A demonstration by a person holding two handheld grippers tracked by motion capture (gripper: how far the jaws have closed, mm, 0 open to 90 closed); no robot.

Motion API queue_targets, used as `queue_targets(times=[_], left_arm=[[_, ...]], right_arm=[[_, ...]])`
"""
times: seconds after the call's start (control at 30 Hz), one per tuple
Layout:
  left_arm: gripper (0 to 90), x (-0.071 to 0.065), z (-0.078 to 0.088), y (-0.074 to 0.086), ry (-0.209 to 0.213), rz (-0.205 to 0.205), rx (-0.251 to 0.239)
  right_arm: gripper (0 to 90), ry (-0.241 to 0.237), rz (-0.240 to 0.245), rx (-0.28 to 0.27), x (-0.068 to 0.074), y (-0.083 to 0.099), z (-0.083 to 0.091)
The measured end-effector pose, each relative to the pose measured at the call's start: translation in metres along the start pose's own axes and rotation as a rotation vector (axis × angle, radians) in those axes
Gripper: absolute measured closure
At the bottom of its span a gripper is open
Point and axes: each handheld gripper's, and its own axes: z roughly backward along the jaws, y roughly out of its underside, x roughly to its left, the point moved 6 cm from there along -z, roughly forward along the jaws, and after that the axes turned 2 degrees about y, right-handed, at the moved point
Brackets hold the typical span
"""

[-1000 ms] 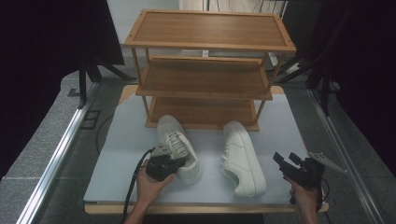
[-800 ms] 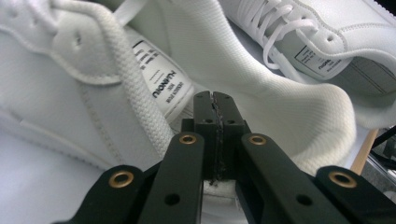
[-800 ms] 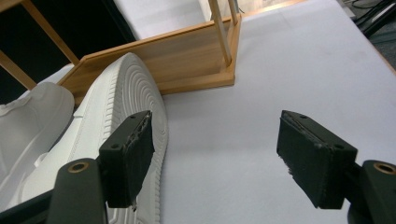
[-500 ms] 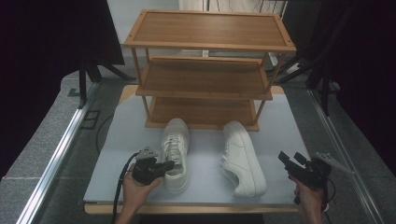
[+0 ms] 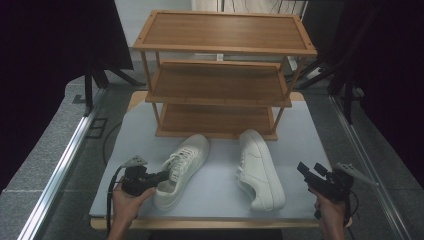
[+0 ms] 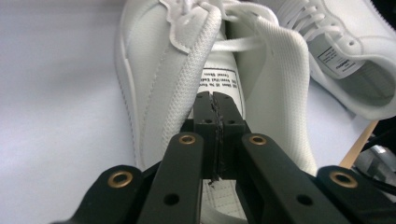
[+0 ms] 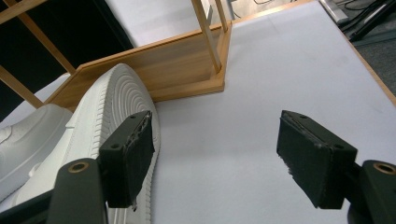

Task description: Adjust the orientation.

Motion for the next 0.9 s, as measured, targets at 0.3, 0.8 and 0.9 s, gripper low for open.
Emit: queue_targets(times=[0.3,0.8,0.9], left_arm=[[72.5,-0.014,0.003,-0.008,0.062,-0.029,-0.058],[45.2,-0.027,0.034,-0.025,0.135,-0.034,-0.248],[43.5,-0.022,0.038,-0.027,0.133,-0.008,-0.264]], right_arm=[[29.6,-0.025,0.038,-0.014,0.011,0.0,0.0],[45.6,-0.266,0.31,0.017,0.099,0.003,0.013],[59.4,-0.354,0.385,0.085,0.128,0.017,0.01]])
